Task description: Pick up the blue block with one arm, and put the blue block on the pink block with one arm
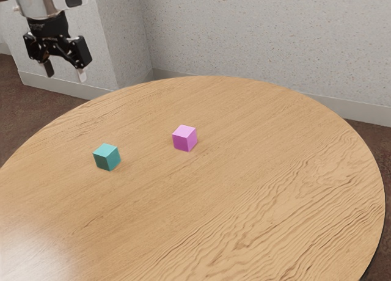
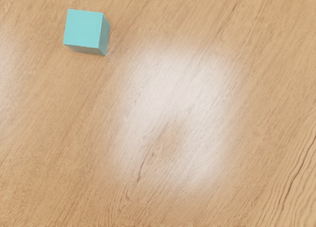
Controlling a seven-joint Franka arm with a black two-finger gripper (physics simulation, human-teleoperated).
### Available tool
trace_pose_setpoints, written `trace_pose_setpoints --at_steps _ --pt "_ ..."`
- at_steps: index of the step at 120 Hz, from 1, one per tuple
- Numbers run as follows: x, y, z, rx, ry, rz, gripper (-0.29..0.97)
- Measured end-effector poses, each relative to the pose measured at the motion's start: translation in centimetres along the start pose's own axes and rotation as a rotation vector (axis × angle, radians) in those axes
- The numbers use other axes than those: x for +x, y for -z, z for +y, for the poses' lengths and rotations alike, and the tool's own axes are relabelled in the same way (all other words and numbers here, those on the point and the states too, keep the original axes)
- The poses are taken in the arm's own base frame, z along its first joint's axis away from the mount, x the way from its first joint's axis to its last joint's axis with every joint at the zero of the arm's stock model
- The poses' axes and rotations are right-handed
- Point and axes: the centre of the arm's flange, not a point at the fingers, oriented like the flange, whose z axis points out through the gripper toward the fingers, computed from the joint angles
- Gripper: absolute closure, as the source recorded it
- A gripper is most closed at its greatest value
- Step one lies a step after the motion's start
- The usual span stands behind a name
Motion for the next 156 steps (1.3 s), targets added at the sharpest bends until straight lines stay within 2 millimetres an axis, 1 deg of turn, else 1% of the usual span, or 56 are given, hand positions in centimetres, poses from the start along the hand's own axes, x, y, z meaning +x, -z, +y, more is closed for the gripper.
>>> trace_pose_setpoints --at_steps 22,24,26,32,34,42,48,52,59,67,75,80,85,89,92,102,110,114,121,127,137,144,156 --pt "-0.1 -0.3 -0.2 0.002 0.017 -0.009 0.0" --pt "-0.1 -0.3 -0.6 0.002 0.026 -0.008 0.0" --pt "0.1 -0.6 -1.6 0.0 0.045 -0.011 0.0" --pt "1.1 -2.1 -4.3 0.003 0.104 -0.03 0.0" --pt "1.5 -2.9 -4.8 0.004 0.118 -0.044 0.0" --pt "3.7 -8.6 -6.1 0.037 0.17 -0.141 0.0" --pt "4.8 -12.6 -5.7 0.046 0.175 -0.168 0.0" --pt "5.3 -15.7 -5.2 0.047 0.172 -0.182 0.0" --pt "5.6 -20.2 -4.3 0.043 0.164 -0.184 0.0" --pt "6.4 -23.2 -3.3 0.032 0.16 -0.151 0.0" --pt "7.5 -25.3 -3.1 0.024 0.162 -0.115 0.0" --pt "8.1 -26.6 -3.9 0.017 0.178 -0.094 0.0" --pt "8.8 -28.1 -5.7 0.003 0.207 -0.074 0.0" --pt "9.3 -29.0 -7.2 -0.008 0.229 -0.054 0.0" --pt "9.6 -29.6 -7.8 -0.014 0.236 -0.041 0.0" --pt "10.9 -31.4 -8.9 -0.029 0.23 0.002 0.0" --pt "12.8 -32.6 -9.9 -0.033 0.21 0.04 0.0" --pt "13.6 -33.5 -10.2 -0.036 0.198 0.05 0.0" --pt "14.6 -34.9 -11.6 -0.046 0.192 0.065 0.0" --pt "15.1 -36.0 -12.4 -0.054 0.175 0.072 0.0" --pt "15.6 -37.4 -14.5 -0.07 0.158 0.091 0.0" --pt "15.9 -37.9 -15.1 -0.077 0.128 0.103 0.0" --pt "16.4 -39.1 -15.0 -0.083 0.053 0.111 0.0"
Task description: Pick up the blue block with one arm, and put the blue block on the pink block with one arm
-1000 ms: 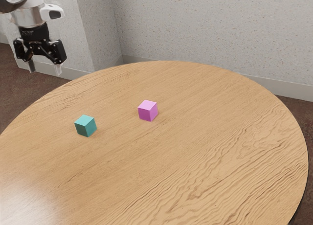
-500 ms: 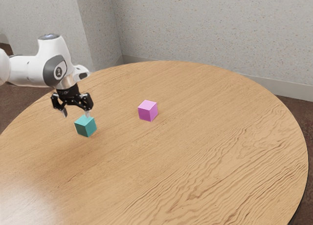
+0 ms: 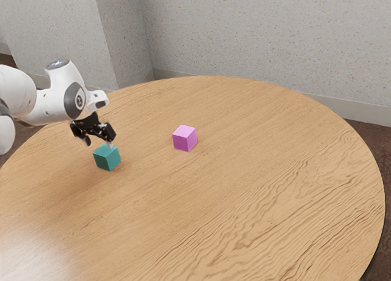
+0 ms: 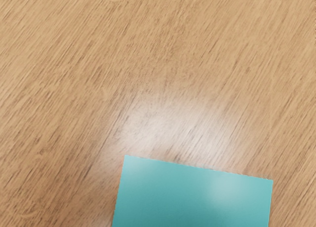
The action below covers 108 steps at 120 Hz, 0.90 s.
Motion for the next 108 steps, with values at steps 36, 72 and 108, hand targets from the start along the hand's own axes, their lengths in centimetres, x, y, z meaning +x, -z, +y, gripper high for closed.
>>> trace_pose_setpoints --at_steps 36,72,108 --pt "-0.1 -1.4 -0.3 -0.034 -0.149 0.02 0.0" --pt "-1.5 -2.8 0.1 -0.085 -0.195 0.035 0.0" --pt "-0.9 -4.3 0.2 -0.08 -0.263 0.046 0.0"
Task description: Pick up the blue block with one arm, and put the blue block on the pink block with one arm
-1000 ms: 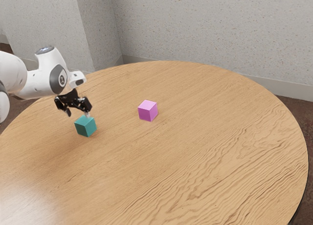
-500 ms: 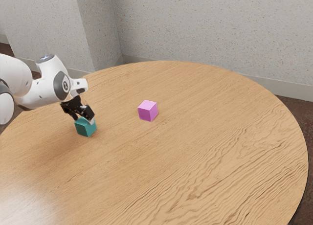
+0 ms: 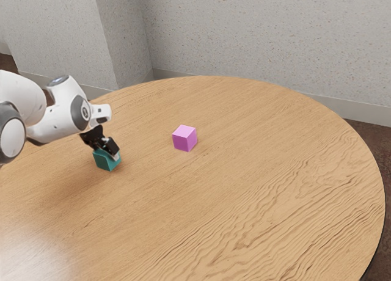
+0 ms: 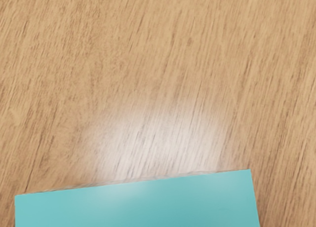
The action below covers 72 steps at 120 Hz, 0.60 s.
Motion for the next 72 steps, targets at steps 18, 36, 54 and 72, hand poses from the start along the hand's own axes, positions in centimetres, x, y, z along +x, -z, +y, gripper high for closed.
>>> trace_pose_setpoints --at_steps 18,36,54,72 --pt "-0.1 -0.9 0.0 -0.003 -0.021 -0.006 0.0" --pt "-0.1 -1.0 0.0 -0.005 -0.032 -0.005 0.05" --pt "-0.1 -0.6 -0.1 -0.001 -0.031 -0.001 0.26" --pt "0.0 -0.3 -0.1 0.006 -0.029 0.003 0.34"
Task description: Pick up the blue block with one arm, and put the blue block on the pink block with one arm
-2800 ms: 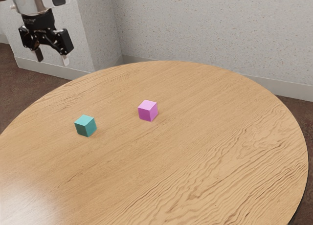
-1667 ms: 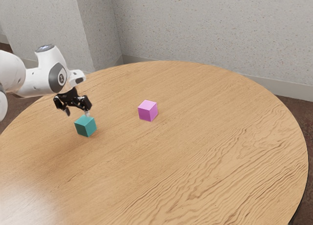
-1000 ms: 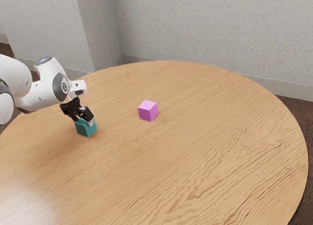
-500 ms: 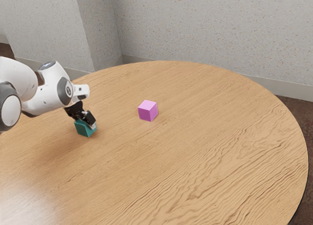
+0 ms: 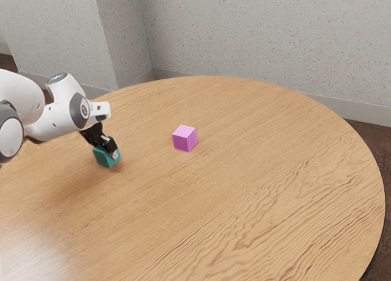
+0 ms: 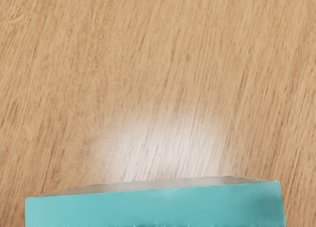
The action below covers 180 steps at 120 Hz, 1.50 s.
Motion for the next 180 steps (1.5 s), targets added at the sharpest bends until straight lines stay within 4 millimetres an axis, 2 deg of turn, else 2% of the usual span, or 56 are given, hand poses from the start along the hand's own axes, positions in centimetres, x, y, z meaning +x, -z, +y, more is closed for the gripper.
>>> trace_pose_setpoints --at_steps 7,16,29,37,45,53,60,69,78,98,109,144,180 --pt "0.5 1.5 0.3 0.006 -0.004 0.021 0.34" --pt "2.3 4.6 2.5 0.025 -0.053 0.057 0.34" --pt "7.8 7.6 7.9 0.055 -0.172 0.124 0.33" --pt "10.8 7.8 11.4 0.048 -0.23 0.158 0.33" --pt "12.9 7.6 14.8 0.036 -0.274 0.18 0.33" --pt "14.5 7.7 17.3 0.029 -0.304 0.2 0.33" --pt "16.1 7.1 18.6 0.033 -0.319 0.218 0.33" --pt "17.4 5.5 18.9 0.04 -0.316 0.224 0.33" --pt "18.0 4.8 18.9 0.045 -0.304 0.227 0.33" --pt "18.0 4.2 18.8 0.029 -0.205 0.208 0.32" --pt "17.9 3.2 18.5 0.018 -0.137 0.187 0.32" --pt "18.4 1.8 18.3 0.009 0.007 0.168 0.32" --pt "18.8 1.9 18.3 0.007 0.099 0.178 0.32"
